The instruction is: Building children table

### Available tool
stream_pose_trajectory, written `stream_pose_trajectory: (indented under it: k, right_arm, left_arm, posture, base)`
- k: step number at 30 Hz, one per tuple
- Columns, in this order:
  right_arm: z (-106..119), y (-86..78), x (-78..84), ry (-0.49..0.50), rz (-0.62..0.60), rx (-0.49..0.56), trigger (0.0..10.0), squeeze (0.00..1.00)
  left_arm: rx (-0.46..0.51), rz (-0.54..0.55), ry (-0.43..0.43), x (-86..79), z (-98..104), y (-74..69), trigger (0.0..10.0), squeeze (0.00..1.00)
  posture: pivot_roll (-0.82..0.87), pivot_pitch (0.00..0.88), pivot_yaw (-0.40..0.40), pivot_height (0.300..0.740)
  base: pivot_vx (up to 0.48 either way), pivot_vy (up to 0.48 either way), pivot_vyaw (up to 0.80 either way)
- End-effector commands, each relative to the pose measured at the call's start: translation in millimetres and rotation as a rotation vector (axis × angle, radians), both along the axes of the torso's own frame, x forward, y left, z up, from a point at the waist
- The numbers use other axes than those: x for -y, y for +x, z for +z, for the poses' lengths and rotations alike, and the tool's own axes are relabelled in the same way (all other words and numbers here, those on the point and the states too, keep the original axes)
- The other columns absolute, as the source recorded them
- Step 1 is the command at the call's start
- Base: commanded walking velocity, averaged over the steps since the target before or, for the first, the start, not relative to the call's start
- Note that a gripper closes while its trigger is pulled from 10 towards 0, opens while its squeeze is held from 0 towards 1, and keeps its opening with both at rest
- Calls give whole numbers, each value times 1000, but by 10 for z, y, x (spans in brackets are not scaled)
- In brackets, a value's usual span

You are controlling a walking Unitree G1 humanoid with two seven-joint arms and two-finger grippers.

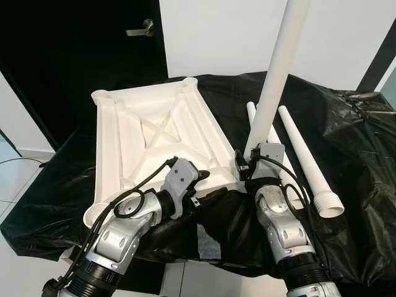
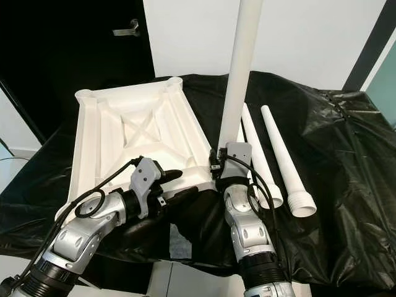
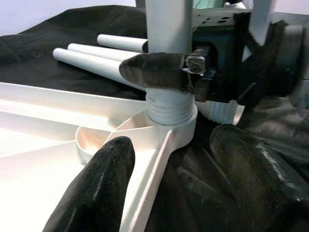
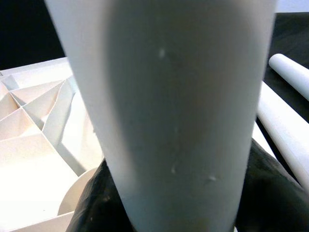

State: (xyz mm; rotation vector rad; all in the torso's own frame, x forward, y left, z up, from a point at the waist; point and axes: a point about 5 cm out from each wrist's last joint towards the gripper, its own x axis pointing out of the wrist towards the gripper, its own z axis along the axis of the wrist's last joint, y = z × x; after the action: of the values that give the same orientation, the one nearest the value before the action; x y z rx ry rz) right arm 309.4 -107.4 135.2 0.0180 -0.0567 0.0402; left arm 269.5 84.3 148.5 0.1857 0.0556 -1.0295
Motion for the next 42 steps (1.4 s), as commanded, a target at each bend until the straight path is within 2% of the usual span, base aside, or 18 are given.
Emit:
stream_pose_trajectory:
  k: [1,2,3,5,6,12,14,16,17,18,23,27,29,30,31,32,33,42]
  right_arm:
    - [-124,-25,56,14,-22,-65,10000,0]
    - [-113,-33,80,27,-12,-57,10000,0]
    - [-95,-45,107,18,-4,-45,10000,875]
    - [-95,-45,107,18,-4,-45,10000,875]
    - [-75,-59,140,18,15,-32,10000,1000]
    - [-13,-114,276,-12,159,16,10000,1000]
    - [-13,-114,276,-12,159,16,10000,1000]
    - [-2,-124,346,-42,302,14,10000,992]
    - [-2,-124,346,-42,302,14,10000,992]
    - [3,-111,367,-45,362,9,10000,0]
    - [-2,-18,400,-81,497,-9,10000,0]
    - [46,146,372,-163,674,-18,10000,0]
    - [53,164,364,-171,690,-21,10000,0]
    - [53,182,353,-180,714,-28,8588,0]
    - [53,182,353,-180,714,-28,8588,0]
    - [51,195,337,-196,739,-32,3137,0]
    - [41,202,328,-206,758,-42,0,0]
    - [-14,212,407,-221,714,-81,0,0]
  left_arm:
    - [6,-19,12,-10,22,-3,10000,0]
    - [7,-20,14,-18,24,-2,10000,0]
    - [7,-21,16,-24,24,-2,10000,0]
    - [7,-21,16,-24,24,-2,10000,0]
    - [8,-20,17,-27,24,-1,10000,0]
    - [11,-18,18,-21,23,4,10000,0]
    - [11,-18,18,-21,23,4,10000,0]
    - [12,-18,17,-23,32,12,10000,0]
    - [12,-18,17,-23,32,12,10000,0]
    - [13,-19,18,-25,36,18,10000,0]
    - [16,-19,17,-22,45,32,10000,0]
    - [24,-17,13,-7,67,65,10000,0]
    - [25,-18,13,-5,72,69,10000,0]
    - [27,-19,12,-3,79,73,10000,0]
    - [27,-19,12,-3,79,73,10000,0]
    - [29,-20,13,-3,85,75,10000,0]
    - [31,-20,13,-4,89,74,10000,0]
    - [33,-6,15,-32,78,53,10000,0]
  posture:
    - [56,0,4,740]
    - [56,0,3,740]
    - [54,0,0,740]
    - [54,0,0,740]
    - [52,0,0,740]
    - [52,0,0,740]
    - [52,0,0,740]
    - [50,0,4,740]
    - [50,0,4,740]
    - [48,0,7,740]
    - [46,0,10,740]
    - [49,0,15,740]
    - [49,0,15,740]
    - [52,0,13,740]
    - [52,0,13,740]
    - [56,0,11,740]
    - [56,0,11,740]
    - [62,0,-2,740]
  base:
    - [0,0,0]
    - [0,0,0]
    - [0,0,0]
    - [0,0,0]
    - [0,0,0]
    - [0,0,0]
    - [0,0,0]
    - [0,0,0]
    - [0,0,0]
    - [0,0,0]
    - [0,0,0]
    - [0,0,0]
    - [0,0,0]
    - [0,0,0]
    - [0,0,0]
    - [0,0,0]
    - [0,0,0]
    - [0,0,0]
